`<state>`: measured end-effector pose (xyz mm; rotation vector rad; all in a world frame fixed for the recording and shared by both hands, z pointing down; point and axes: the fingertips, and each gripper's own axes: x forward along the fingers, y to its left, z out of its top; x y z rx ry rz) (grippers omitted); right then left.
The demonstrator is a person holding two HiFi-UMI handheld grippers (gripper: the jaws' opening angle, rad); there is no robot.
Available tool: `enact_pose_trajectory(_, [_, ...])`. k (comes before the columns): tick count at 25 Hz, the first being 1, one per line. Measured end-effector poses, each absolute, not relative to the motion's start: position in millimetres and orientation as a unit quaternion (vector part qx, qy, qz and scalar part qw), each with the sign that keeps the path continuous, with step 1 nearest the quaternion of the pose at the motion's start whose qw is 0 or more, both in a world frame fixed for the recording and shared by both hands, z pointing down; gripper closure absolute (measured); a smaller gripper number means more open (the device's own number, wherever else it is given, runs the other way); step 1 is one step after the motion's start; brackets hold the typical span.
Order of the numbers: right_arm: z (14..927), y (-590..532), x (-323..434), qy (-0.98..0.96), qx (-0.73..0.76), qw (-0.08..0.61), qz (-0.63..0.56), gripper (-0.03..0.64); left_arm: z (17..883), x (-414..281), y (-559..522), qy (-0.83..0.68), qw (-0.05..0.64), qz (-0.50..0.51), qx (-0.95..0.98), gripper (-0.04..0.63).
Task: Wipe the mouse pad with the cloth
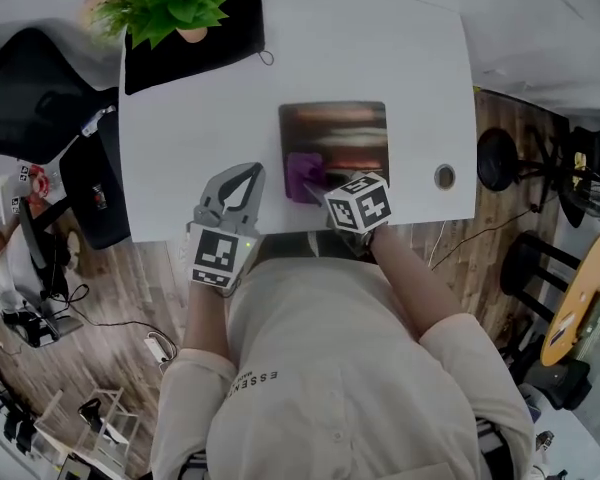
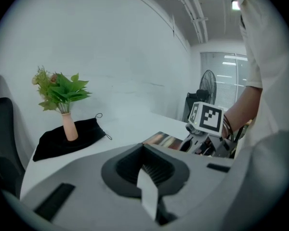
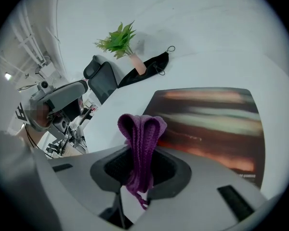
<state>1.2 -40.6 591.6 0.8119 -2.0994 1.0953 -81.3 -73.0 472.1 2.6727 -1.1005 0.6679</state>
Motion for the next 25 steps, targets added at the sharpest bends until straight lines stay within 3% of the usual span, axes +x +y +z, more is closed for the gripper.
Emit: enact_pose_trajectory(25, [591,-37,149,-0.789,0.321,0.309,0.422,0.514,469,47,-72,-0.374,0.083,0.226,0.896,0.594])
